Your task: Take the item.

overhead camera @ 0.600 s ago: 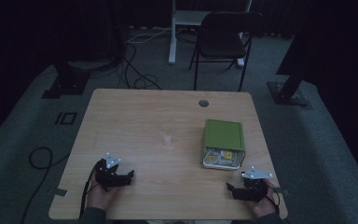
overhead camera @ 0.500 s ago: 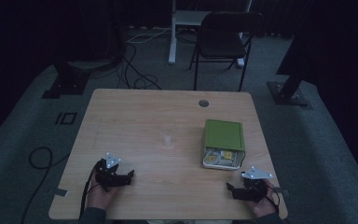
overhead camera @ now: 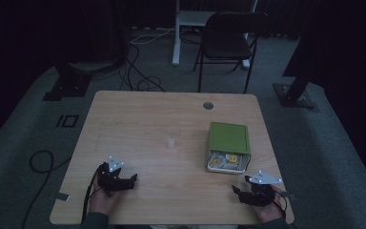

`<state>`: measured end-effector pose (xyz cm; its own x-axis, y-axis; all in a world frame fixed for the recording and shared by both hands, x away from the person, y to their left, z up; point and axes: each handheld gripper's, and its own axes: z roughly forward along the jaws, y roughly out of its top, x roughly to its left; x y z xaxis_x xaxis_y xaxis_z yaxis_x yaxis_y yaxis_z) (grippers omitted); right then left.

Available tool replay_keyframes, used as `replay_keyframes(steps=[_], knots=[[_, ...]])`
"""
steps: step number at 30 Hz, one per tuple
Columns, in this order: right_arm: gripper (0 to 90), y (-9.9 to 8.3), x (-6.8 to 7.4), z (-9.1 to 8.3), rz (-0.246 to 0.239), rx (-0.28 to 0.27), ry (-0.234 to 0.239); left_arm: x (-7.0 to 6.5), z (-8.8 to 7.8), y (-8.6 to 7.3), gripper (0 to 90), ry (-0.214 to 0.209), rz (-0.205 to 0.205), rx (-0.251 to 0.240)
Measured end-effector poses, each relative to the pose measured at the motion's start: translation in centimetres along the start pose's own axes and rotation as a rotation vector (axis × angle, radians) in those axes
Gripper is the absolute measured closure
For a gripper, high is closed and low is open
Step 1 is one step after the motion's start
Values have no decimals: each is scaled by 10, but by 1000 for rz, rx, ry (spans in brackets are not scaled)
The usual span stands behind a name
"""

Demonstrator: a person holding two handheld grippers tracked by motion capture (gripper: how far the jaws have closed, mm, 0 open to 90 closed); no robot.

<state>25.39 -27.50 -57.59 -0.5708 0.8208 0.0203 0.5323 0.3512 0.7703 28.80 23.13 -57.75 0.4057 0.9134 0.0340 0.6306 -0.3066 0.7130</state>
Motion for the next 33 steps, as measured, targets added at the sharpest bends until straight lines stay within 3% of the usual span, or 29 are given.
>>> replay_keyframes(steps=[3, 5, 10, 22, 25, 33], knots=[[329, 1, 1, -4, -1, -18, 7, 0, 0, 0, 75, 0, 0, 0], [419, 6, 6, -9, -23, -38, 25, 0, 0, 0, 75, 1, 0, 0], [458, 14, 16, -13, -49, -74, 52, 0, 0, 0, 75, 1, -1, 0], [451, 33, 25, -14, -76, -135, 80, 0, 0, 0, 75, 1, -1, 0], [451, 45, 27, -10, -96, -153, 89, 0, 0, 0, 75, 1, -2, 0], [429, 61, 26, 11, -117, -122, 84, 0, 0, 0, 75, 2, -1, 0]])
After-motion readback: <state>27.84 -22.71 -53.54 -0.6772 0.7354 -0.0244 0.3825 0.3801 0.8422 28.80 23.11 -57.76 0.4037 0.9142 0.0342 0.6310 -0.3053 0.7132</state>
